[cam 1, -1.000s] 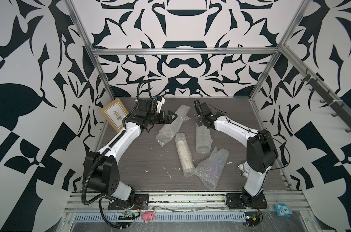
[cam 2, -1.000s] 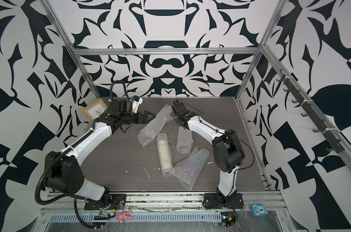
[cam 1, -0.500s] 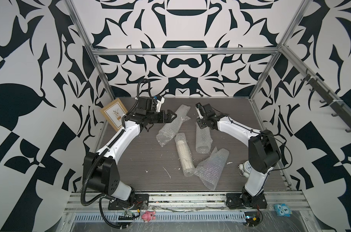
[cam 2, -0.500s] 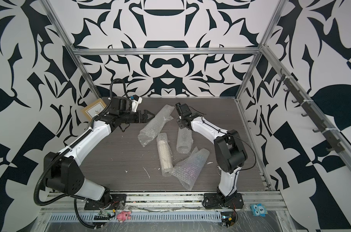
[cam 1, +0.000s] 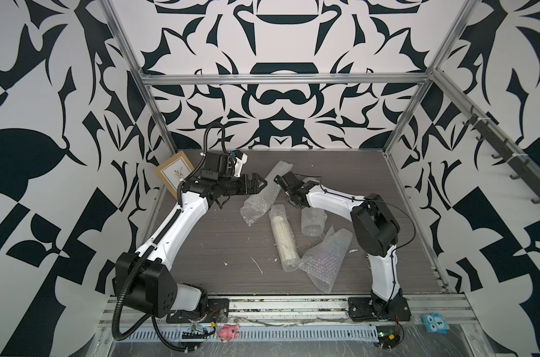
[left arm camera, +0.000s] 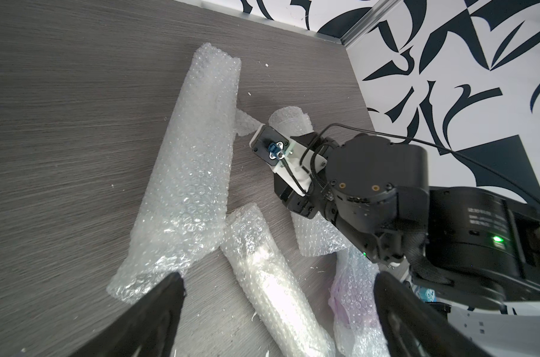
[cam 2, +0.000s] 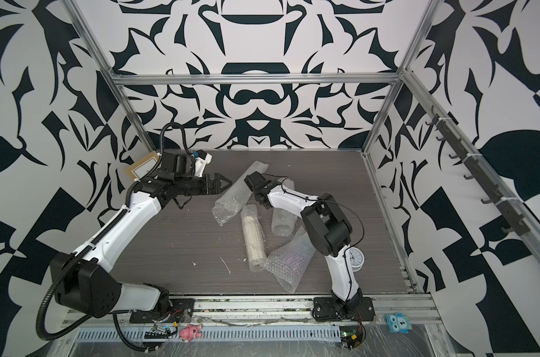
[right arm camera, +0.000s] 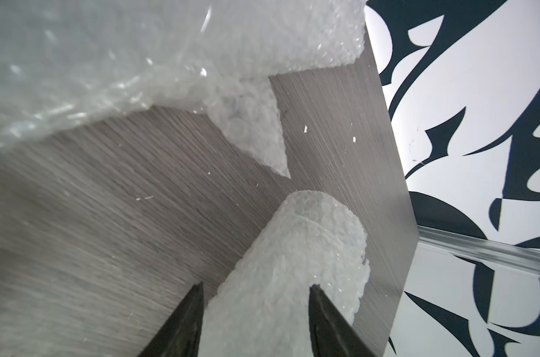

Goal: Unwrap the vase from the bubble wrap
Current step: Unwrap the bubble wrap at the center of the board.

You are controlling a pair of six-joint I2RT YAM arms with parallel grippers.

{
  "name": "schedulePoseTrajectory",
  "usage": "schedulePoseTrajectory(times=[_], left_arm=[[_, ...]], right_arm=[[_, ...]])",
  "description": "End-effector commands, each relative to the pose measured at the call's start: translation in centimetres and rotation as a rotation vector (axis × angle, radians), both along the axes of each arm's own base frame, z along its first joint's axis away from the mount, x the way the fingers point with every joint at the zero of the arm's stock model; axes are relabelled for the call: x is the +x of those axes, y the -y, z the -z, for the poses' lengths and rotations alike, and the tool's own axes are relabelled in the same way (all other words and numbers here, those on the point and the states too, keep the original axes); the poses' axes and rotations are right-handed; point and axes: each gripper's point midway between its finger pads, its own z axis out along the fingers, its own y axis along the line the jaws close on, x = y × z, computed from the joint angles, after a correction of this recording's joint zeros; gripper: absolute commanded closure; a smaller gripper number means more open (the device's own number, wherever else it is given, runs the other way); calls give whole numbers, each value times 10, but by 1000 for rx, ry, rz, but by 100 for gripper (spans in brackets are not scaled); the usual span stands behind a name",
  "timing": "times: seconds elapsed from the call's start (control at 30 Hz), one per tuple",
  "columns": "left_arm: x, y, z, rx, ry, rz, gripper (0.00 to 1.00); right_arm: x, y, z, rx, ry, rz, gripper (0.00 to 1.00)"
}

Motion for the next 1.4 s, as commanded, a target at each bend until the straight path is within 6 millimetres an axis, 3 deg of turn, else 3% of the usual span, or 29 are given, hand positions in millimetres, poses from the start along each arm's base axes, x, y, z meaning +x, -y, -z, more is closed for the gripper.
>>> schedulePoseTrajectory(times=[0.0, 0.23, 0.3, 0.5, 0.73, 0.97, 1.37], left_arm=[[-13, -2, 3, -12, -41, 6, 1], [-17, -2, 1, -26, -41, 6, 1], [-18, -2, 1, -29, -46, 7, 1], [-18, 1, -1, -56, -46, 11, 1], [-18, 6, 0, -90, -57, 27, 1], [-13, 10, 5, -105, -80, 27, 1], [-7, 20, 21, -76, -99, 36, 1]], right_arm=[[21, 2, -38, -75, 132, 7, 43], [26, -1, -26, -120, 126, -12, 50], [27, 0, -24, -130, 128, -10, 59], [28, -1, -43, -101, 176, -2, 100], [26, -3, -68, -10, 226, 9, 100], [19, 10, -74, 148, 207, 75, 100], [20, 66, -74, 542, 148, 288, 100]])
